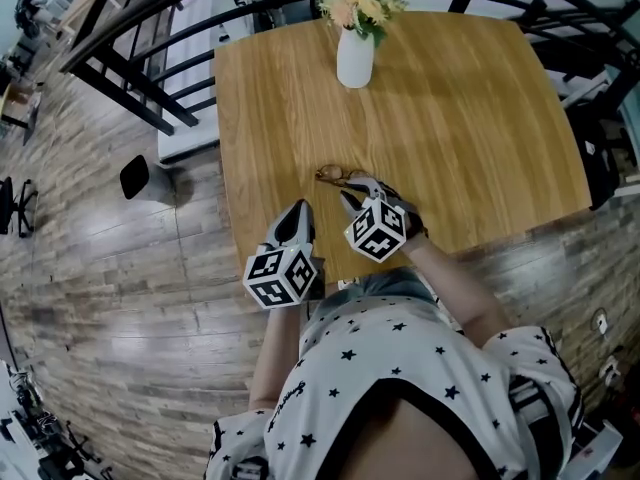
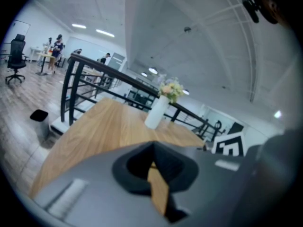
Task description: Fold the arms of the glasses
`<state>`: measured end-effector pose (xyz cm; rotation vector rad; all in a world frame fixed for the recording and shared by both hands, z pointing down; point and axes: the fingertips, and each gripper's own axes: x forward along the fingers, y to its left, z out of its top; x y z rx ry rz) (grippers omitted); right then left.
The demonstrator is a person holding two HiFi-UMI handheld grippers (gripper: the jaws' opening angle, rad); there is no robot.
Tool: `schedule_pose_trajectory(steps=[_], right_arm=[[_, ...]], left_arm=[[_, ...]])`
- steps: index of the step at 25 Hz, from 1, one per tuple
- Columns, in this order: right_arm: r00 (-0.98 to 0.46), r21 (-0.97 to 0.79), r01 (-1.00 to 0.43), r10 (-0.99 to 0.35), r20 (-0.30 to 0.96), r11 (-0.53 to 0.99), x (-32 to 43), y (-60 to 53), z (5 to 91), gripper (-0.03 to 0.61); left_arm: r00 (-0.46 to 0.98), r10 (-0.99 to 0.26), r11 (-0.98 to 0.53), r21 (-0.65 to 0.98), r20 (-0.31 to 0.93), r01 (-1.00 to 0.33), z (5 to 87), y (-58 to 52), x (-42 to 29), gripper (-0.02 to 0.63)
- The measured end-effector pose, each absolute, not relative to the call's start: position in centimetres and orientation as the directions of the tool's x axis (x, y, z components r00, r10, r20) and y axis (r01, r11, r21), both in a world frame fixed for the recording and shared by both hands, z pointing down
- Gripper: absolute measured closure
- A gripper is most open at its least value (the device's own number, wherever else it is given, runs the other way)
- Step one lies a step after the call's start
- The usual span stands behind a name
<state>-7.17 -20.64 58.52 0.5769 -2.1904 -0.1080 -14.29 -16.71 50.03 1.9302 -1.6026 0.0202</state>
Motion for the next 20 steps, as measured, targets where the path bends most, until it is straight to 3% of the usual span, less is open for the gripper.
schedule_pose_trajectory(steps=[20], right_arm=[[-0.623, 0.129, -0.599, -0.561, 0.545, 0.790, -3.4, -15.4, 50.8, 0.555]], left_arm=[[0.303, -0.875, -0.128, 0.422, 0.378, -0.898, 49.3, -12.1, -11.6, 0.606]])
